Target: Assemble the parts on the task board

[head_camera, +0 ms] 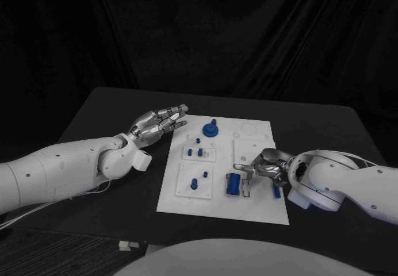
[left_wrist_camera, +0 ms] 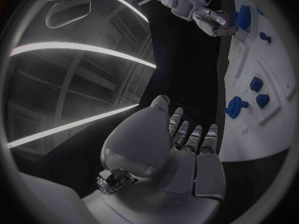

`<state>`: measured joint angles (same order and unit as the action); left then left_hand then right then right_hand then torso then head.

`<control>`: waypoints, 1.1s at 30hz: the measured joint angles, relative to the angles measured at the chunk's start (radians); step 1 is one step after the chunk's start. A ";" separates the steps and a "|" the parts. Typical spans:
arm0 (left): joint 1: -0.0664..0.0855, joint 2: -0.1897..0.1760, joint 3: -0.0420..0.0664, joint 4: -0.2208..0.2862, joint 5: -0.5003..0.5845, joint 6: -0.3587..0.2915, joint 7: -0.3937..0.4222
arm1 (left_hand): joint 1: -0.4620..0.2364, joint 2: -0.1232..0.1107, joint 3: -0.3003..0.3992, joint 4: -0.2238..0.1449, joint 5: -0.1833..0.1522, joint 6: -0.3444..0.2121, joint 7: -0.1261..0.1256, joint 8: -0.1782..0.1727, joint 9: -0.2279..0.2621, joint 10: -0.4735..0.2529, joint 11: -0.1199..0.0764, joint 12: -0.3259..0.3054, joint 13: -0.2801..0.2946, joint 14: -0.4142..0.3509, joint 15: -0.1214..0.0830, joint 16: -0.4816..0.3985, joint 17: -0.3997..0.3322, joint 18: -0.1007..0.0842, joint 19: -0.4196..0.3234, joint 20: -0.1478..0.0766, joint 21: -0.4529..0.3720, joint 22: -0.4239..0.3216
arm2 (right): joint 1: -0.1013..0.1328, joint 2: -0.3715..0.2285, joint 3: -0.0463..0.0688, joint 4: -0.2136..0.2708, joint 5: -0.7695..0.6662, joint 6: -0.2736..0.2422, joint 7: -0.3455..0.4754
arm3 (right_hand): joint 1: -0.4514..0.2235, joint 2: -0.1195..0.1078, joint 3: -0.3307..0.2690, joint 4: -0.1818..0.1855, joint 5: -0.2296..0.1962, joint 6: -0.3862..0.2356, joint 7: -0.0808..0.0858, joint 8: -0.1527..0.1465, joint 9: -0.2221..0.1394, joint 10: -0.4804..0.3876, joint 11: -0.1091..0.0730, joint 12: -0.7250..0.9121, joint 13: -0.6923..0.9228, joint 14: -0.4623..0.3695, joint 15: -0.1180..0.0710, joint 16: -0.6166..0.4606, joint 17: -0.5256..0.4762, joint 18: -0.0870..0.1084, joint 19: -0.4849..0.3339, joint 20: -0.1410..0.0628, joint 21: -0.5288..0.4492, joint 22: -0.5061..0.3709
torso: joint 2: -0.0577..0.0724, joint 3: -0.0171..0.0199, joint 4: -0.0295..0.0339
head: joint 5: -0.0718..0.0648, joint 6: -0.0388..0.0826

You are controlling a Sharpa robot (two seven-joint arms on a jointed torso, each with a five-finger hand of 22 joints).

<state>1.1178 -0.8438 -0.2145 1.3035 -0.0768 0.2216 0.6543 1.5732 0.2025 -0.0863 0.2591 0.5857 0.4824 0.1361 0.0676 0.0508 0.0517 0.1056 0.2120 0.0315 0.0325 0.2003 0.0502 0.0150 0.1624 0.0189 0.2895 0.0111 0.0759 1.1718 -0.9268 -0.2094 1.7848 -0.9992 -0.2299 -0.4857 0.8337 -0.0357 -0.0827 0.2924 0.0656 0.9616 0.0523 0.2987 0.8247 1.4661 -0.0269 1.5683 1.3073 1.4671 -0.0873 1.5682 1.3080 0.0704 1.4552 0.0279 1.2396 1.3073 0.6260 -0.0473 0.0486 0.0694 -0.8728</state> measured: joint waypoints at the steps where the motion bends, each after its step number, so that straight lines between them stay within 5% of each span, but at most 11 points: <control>1: 0.000 0.000 0.000 0.000 0.000 0.000 0.000 | 0.000 0.000 0.000 0.000 0.000 0.000 0.000 0.000 0.000 0.000 0.000 0.000 0.000 0.000 0.000 0.000 0.000 0.000 0.000 0.000 0.000 0.000 | 0.003 -0.009 0.000 0.007 -0.027 -0.022 0.015 | 0.006 -0.010 0.000 0.000 0.004 -0.014 0.004 -0.006 -0.004 0.000 0.005 0.000 0.000 -0.003 0.003 0.000 0.000 0.000 0.003 0.003 0.005 0.000 | 0.000 0.0001 0.0000 | 0.000 0.000; 5: 0.000 -0.001 0.000 -0.001 0.000 0.000 0.000 | 0.000 0.000 0.000 0.000 0.000 0.000 0.000 0.000 0.000 0.000 0.000 0.000 0.000 0.000 0.000 0.004 0.000 0.000 0.000 0.000 0.000 0.000 | 0.010 -0.034 0.002 0.030 -0.147 -0.114 0.085 | 0.043 -0.036 0.008 0.000 0.034 -0.061 0.016 -0.020 -0.021 0.000 0.011 0.000 0.000 -0.001 0.010 0.000 0.000 0.000 0.006 0.006 0.019 0.000 | 0.000 0.0002 -0.0001 | -0.001 0.000; 10: 0.000 -0.001 0.000 -0.001 0.000 0.000 0.000 | 0.000 0.000 0.000 0.000 0.000 0.000 0.000 0.000 0.000 0.000 0.000 0.000 0.000 0.000 0.000 0.004 0.000 0.000 0.000 0.000 0.000 0.000 | 0.000 -0.055 0.002 0.049 -0.312 -0.218 0.180 | 0.158 -0.034 0.031 -0.003 0.082 -0.149 0.029 -0.048 -0.056 0.000 0.011 0.000 0.001 -0.002 0.011 0.000 0.000 0.000 0.006 0.006 0.027 0.001 | -0.001 0.0004 -0.0001 | -0.001 0.000; 11: 0.000 -0.001 0.000 -0.001 0.000 0.000 0.000 | 0.000 0.000 0.000 0.000 0.000 0.000 0.000 0.000 0.000 0.000 0.000 0.000 0.000 0.000 0.000 0.004 0.000 0.000 0.000 0.000 0.000 0.000 | -0.009 -0.058 0.003 0.051 -0.353 -0.234 0.200 | 0.202 -0.029 0.045 -0.017 0.120 -0.175 0.029 -0.058 -0.066 0.000 0.011 0.000 0.001 -0.002 0.011 0.000 0.000 0.000 0.006 0.006 0.027 0.001 | -0.002 0.0004 -0.0001 | -0.001 0.000; 15: 0.000 -0.001 0.000 -0.001 0.000 0.000 0.000 | 0.000 0.000 0.000 0.000 0.000 0.000 0.000 0.000 0.000 0.000 0.000 0.000 0.000 0.000 0.000 0.004 0.000 0.000 0.000 0.000 0.000 0.000 | -0.038 -0.062 0.001 0.053 -0.469 -0.255 0.241 | 0.321 -0.027 0.061 -0.047 0.194 -0.265 0.032 -0.091 -0.112 0.000 0.011 0.000 0.001 -0.002 0.011 0.000 0.000 0.000 0.006 0.006 0.007 0.001 | -0.002 0.0003 -0.0003 | 0.001 0.000; 23: -0.001 -0.001 0.000 0.000 0.000 0.001 0.000 | 0.000 0.000 0.000 0.000 0.000 0.004 0.004 0.000 0.001 0.000 0.000 0.000 0.000 0.000 0.000 0.004 0.000 0.000 0.000 0.000 0.000 0.000 | -0.105 -0.055 0.001 0.060 -0.660 -0.243 0.267 | 0.414 -0.062 0.053 -0.062 0.180 -0.373 0.033 -0.093 -0.164 0.000 0.011 0.000 0.001 -0.002 0.011 0.000 0.000 0.000 0.001 0.008 -0.024 0.001 | 0.000 -0.0002 -0.0007 | 0.002 0.000; 25: -0.001 -0.001 0.000 0.000 0.000 0.001 0.000 | 0.000 0.000 0.000 0.000 0.000 0.004 0.004 0.000 0.001 0.000 0.000 0.000 0.000 0.000 0.000 0.004 0.000 0.000 0.000 0.000 0.000 0.000 | -0.120 -0.053 0.001 0.062 -0.703 -0.237 0.266 | 0.429 -0.085 0.040 -0.027 0.151 -0.419 0.036 -0.078 -0.171 0.000 0.013 0.000 0.001 -0.002 0.011 0.000 0.000 0.000 -0.006 0.011 -0.037 0.001 | 0.000 -0.0003 -0.0012 | 0.002 0.000; 28: -0.001 -0.001 0.000 0.000 0.000 0.001 0.000 | 0.000 0.000 0.000 0.000 0.000 0.004 0.004 0.000 0.001 0.000 0.000 0.000 0.000 0.000 0.000 0.004 0.000 0.000 0.000 0.000 0.000 0.000 | -0.136 -0.050 0.001 0.065 -0.754 -0.229 0.261 | 0.382 -0.198 -0.024 0.005 0.090 -0.506 0.051 -0.071 -0.173 0.001 0.026 0.000 0.001 -0.001 0.021 0.000 0.000 0.000 -0.030 0.013 -0.098 0.001 | 0.001 -0.0003 -0.0012 | 0.000 0.000; 33: -0.002 -0.001 0.000 -0.001 0.000 0.002 -0.001 | 0.000 0.000 0.003 0.003 0.000 0.004 0.004 0.000 0.001 0.004 0.003 0.000 0.000 0.000 0.000 0.004 0.000 0.000 0.000 0.000 0.000 0.000 | -0.152 -0.045 0.001 0.067 -0.809 -0.222 0.243 | 0.324 -0.242 -0.057 0.010 0.054 -0.560 0.064 -0.016 -0.146 0.000 0.036 0.000 0.000 -0.001 0.029 0.000 0.000 0.000 -0.035 0.019 -0.120 0.000 | 0.001 -0.0001 -0.0011 | -0.001 0.000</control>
<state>1.1156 -0.8452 -0.2145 1.3023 -0.0768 0.2238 0.6536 1.5732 0.2025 -0.0836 0.2620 0.5857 0.4859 0.1397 0.0675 0.0516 0.0552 0.1091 0.2120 0.0315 0.0325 0.2002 0.0541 0.0149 0.1623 0.0189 0.2895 0.0111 0.0759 1.0198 -0.9723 -0.2085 1.8520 -1.8081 -0.4519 -0.2423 1.1580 -0.2778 -0.1393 0.3022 0.1196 0.4017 0.1165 0.2832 0.6784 1.4663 0.0089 1.5683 1.3078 1.4660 -0.0579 1.5682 1.3077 0.0703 1.4200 0.0465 1.1198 1.3078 0.6271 -0.0474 0.0476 0.0688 -0.8728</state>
